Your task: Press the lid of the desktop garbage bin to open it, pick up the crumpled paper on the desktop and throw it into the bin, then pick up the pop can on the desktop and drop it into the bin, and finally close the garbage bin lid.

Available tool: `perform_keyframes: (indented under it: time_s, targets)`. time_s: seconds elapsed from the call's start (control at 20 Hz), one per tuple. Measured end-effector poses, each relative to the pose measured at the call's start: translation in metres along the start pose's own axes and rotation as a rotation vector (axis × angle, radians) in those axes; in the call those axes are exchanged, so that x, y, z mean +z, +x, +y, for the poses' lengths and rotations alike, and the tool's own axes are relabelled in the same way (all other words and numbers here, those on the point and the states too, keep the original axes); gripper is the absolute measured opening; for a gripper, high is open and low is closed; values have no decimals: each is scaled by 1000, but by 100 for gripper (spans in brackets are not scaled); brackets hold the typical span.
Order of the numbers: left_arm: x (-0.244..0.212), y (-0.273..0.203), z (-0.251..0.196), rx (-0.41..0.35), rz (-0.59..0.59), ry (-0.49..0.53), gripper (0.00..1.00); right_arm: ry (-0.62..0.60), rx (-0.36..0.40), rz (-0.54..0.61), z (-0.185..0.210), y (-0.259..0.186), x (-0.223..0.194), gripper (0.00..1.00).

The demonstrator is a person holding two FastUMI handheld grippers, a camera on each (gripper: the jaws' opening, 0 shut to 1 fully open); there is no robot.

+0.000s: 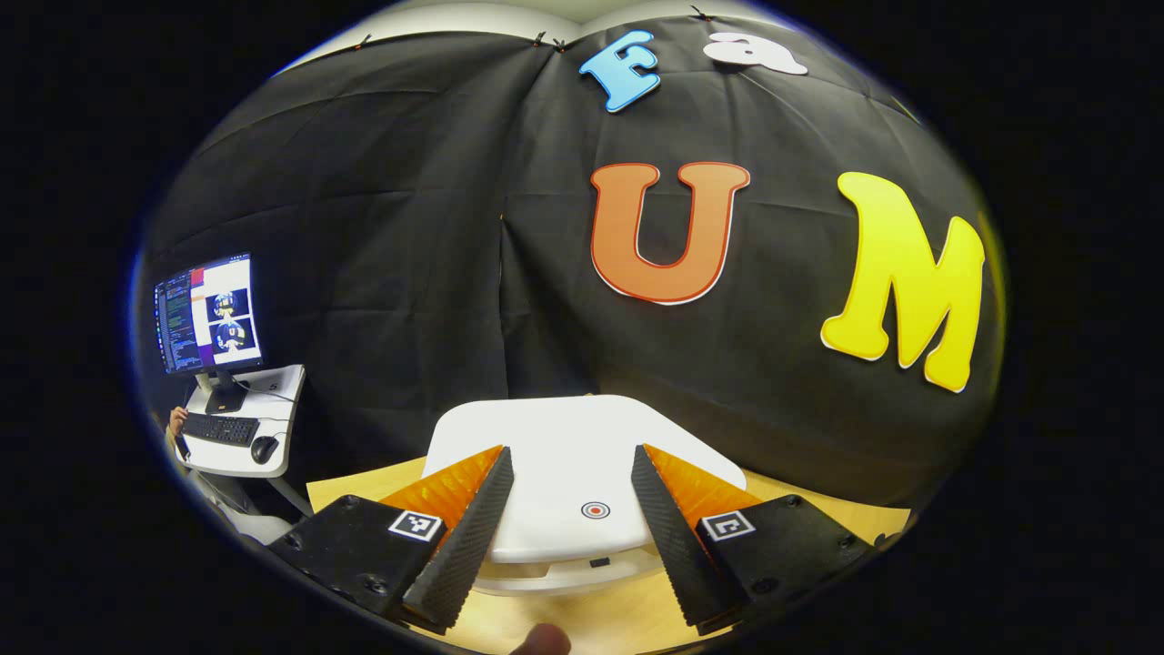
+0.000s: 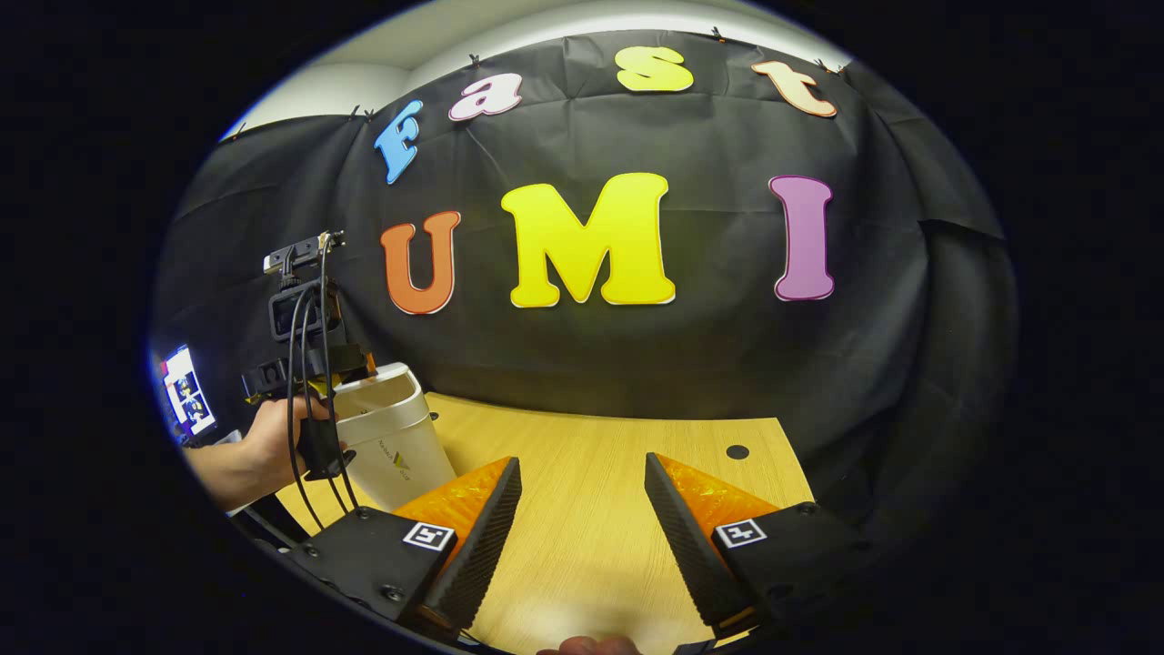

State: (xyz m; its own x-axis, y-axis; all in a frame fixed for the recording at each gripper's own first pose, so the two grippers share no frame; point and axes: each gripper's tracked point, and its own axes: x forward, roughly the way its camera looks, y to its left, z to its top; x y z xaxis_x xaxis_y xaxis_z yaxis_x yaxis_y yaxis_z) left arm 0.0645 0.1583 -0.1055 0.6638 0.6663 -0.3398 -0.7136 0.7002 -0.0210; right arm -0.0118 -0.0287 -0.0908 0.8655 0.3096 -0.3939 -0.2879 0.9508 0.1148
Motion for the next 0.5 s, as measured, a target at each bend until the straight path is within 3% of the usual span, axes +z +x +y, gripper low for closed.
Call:
perform_keyframes:
  time_s: [0.2, 0.5]
  targets:
    - [-21, 3, 2, 8, 31, 4, 88, -9, 6, 3, 5, 1, 0, 88]
    - [-24, 3, 1, -5, -47, 57, 88, 12, 15, -15, 12, 5, 9, 88]
